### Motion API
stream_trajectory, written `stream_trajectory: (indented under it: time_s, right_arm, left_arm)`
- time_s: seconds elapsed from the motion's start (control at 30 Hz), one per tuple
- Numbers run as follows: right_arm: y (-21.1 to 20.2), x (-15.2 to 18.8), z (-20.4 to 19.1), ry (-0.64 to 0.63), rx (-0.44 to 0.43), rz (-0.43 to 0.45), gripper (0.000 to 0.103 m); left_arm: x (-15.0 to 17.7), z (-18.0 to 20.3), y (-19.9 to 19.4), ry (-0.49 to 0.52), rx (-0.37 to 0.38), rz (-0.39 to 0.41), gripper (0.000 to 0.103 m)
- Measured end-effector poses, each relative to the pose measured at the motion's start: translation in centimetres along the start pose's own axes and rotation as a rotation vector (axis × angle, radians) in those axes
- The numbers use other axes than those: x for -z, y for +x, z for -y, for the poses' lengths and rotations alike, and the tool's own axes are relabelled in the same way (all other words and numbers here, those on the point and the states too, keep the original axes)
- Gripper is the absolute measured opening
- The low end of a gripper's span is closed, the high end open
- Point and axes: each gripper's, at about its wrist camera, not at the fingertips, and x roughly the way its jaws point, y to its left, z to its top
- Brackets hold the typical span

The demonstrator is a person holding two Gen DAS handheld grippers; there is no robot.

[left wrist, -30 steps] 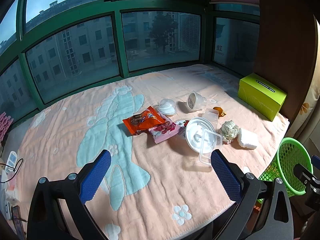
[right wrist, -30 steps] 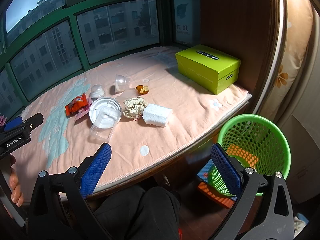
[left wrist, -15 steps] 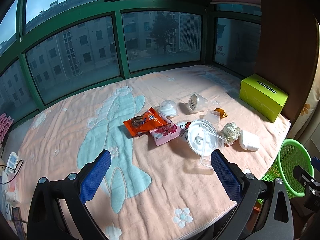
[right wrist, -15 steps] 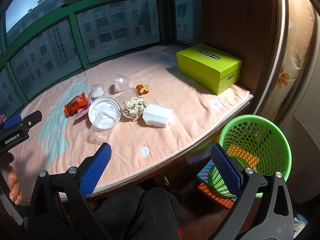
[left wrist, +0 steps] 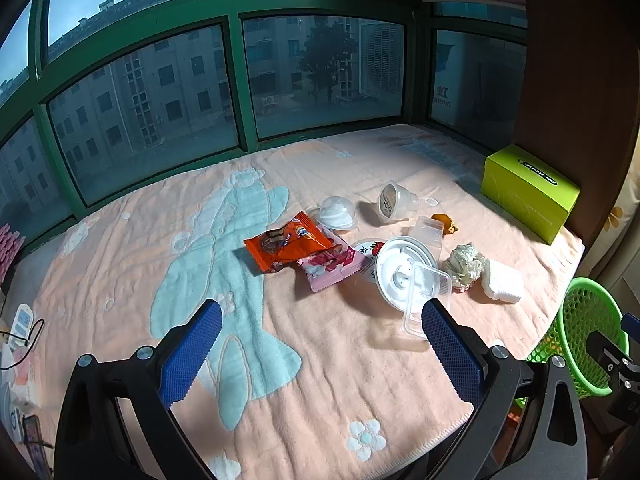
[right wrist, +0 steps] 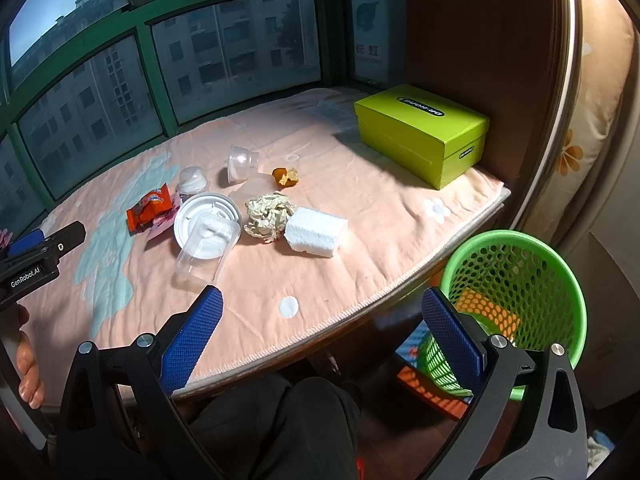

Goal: Collect trash

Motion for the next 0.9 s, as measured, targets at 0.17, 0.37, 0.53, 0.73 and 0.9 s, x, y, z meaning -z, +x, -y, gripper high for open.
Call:
stream_trajectory:
  time_s: [0.17, 0.37, 0.53, 0.73, 0.9]
  right_arm:
    - [0.8, -0.6, 0.0, -0.009, 0.003, -0.002, 0.098]
    - [2.0, -1.5, 0.3, -0.012, -0.005, -0.012, 0.098]
    - [3.6, -2.3, 0.5, -0.018, -0.013, -0.029, 0.098]
    - [6.5, -2.9, 0.6, -0.015, -0.03, -0.069, 0.098]
    - [9.5, -3.2, 0.5, -0.012, -0.049, -0.108, 0.098]
  left_arm:
    - [-0.3, -0.7, 0.9, -0.017, -0.007, -0.015, 0.097]
    - [-1.1, -1.7, 1.6, -0.027, -0.025, -0.016, 0.097]
    - [-2.0, -2.5, 2.6, -0.03, -0.031, -0.028, 0.097]
    - [-2.8, -3.4, 3.8, -0.037, -0.029, -0.042, 0.097]
    - [-3.0, -3.9, 5.4, -0.053, -0.025, -0.077, 0.097]
